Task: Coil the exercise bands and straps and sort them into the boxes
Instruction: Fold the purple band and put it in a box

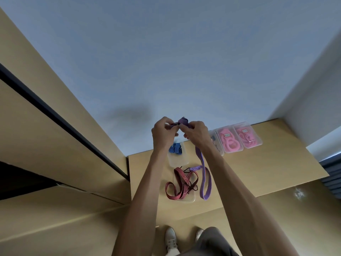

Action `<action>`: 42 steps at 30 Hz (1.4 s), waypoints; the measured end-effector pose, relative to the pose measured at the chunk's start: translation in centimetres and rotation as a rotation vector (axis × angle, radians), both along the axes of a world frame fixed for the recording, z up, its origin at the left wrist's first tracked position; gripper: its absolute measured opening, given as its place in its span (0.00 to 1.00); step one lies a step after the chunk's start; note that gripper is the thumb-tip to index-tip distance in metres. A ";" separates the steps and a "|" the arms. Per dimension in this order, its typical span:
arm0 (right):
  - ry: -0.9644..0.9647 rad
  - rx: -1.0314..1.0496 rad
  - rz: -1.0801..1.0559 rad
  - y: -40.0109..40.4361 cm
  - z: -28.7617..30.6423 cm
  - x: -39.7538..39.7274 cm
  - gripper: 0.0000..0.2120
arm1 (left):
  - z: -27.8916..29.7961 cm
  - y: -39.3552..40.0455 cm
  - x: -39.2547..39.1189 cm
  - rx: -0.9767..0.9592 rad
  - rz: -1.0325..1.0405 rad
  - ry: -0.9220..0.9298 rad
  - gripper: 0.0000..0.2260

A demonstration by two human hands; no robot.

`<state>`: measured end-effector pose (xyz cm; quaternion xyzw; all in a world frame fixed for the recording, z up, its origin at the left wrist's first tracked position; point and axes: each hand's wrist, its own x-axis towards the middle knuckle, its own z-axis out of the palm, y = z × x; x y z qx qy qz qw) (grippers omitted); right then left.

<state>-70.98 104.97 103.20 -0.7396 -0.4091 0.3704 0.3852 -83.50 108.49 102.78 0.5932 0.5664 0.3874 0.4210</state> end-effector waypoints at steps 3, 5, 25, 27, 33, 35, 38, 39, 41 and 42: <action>0.015 0.040 -0.077 0.0 -0.3 -0.1 0.10 | 0.5 0.4 -0.5 -0.238 0.009 -0.319 0.04; 0.043 0.060 -0.079 0.0 -0.2 -0.2 0.08 | 0.4 0.7 -1.0 -0.305 -0.005 -0.385 0.03; -0.432 -0.108 0.191 -1.0 -0.2 -1.4 0.17 | -2.2 -0.3 -1.9 0.167 -0.025 0.386 0.05; -0.477 -0.054 0.224 -0.5 1.0 -1.1 0.10 | -2.3 -0.3 -2.1 0.144 -0.205 0.403 0.05; -0.330 0.026 0.418 0.2 3.7 1.8 0.11 | -0.5 0.5 -3.6 -0.062 -0.535 0.127 0.13; -0.080 0.017 0.409 0.0 4.2 2.7 0.09 | 0.7 0.6 -4.0 -0.114 -0.618 -0.066 0.14; 0.333 0.064 0.332 -0.4 4.6 3.2 0.03 | 1.9 0.5 -4.3 -0.166 -0.569 -0.369 0.10; 0.392 0.074 0.326 -0.6 4.5 3.1 0.04 | 2.1 0.5 -4.2 -0.180 -0.529 -0.467 0.09; 0.403 0.091 0.317 -0.8 4.2 2.4 0.07 | 2.3 0.5 -3.5 -0.204 -0.444 -0.617 0.08; 0.381 0.100 0.301 -0.9 4.1 1.7 0.09 | 2.3 0.4 -3.0 -0.208 -0.385 -0.647 0.08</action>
